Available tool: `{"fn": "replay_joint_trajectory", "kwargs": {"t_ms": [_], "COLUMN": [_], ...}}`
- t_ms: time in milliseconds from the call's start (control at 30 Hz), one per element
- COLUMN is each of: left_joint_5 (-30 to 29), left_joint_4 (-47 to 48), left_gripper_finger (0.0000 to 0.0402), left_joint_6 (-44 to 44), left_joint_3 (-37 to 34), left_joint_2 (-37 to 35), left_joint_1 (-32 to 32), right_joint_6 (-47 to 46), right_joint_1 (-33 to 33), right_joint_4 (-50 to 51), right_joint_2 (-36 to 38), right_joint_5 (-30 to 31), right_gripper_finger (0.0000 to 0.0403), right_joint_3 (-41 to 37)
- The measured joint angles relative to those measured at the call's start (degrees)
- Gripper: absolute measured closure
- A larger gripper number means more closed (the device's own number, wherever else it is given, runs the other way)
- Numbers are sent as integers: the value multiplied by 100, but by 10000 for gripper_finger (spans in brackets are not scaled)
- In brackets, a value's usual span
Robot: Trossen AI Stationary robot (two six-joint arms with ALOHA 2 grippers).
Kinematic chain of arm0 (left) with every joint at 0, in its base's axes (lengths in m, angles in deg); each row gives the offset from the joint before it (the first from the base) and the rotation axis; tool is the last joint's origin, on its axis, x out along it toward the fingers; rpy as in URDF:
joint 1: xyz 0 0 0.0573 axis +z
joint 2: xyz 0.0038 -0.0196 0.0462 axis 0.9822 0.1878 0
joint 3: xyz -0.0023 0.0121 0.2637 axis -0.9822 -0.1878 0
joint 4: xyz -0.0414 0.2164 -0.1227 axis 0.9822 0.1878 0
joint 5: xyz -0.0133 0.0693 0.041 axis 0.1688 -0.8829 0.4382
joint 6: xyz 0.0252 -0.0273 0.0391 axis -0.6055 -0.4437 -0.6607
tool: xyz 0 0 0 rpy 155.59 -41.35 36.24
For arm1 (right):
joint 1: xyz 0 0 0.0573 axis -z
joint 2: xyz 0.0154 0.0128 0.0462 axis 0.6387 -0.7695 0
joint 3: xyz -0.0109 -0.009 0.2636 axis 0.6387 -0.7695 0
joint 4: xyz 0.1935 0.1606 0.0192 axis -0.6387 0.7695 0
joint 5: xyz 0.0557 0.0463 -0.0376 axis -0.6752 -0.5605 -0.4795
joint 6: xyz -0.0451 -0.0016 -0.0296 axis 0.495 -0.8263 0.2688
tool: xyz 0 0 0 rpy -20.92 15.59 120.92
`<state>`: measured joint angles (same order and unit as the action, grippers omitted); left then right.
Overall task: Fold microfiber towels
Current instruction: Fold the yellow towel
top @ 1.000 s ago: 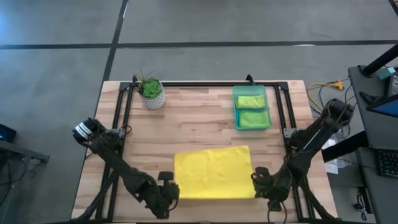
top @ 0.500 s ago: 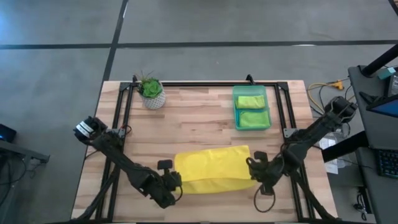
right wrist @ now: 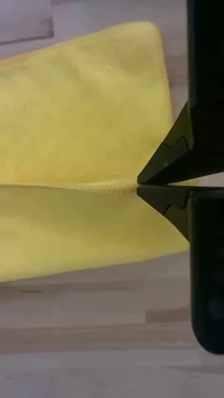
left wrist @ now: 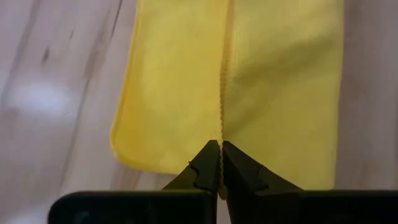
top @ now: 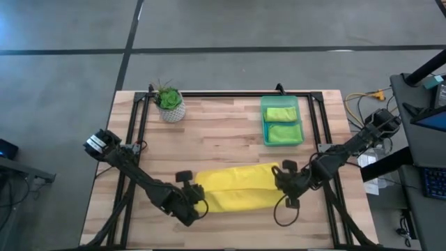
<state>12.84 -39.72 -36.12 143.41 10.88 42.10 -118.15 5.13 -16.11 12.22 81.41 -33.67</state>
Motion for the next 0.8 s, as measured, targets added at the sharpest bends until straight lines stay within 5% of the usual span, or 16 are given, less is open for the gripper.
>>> {"fn": "replay_joint_trajectory", "kwargs": {"t_ms": [800], "left_joint_5": [-195], "left_joint_4": [-602], "left_gripper_finger": [402], "left_joint_6": [-116], "left_joint_3": [-1431], "left_joint_2": [-955], "left_joint_1": [603], "right_joint_6": [736], "right_joint_1": [1397], "right_joint_4": [40], "right_joint_2": [4], "right_joint_5": [88], "right_gripper_finger": [394], "right_joint_3": [-156]}}
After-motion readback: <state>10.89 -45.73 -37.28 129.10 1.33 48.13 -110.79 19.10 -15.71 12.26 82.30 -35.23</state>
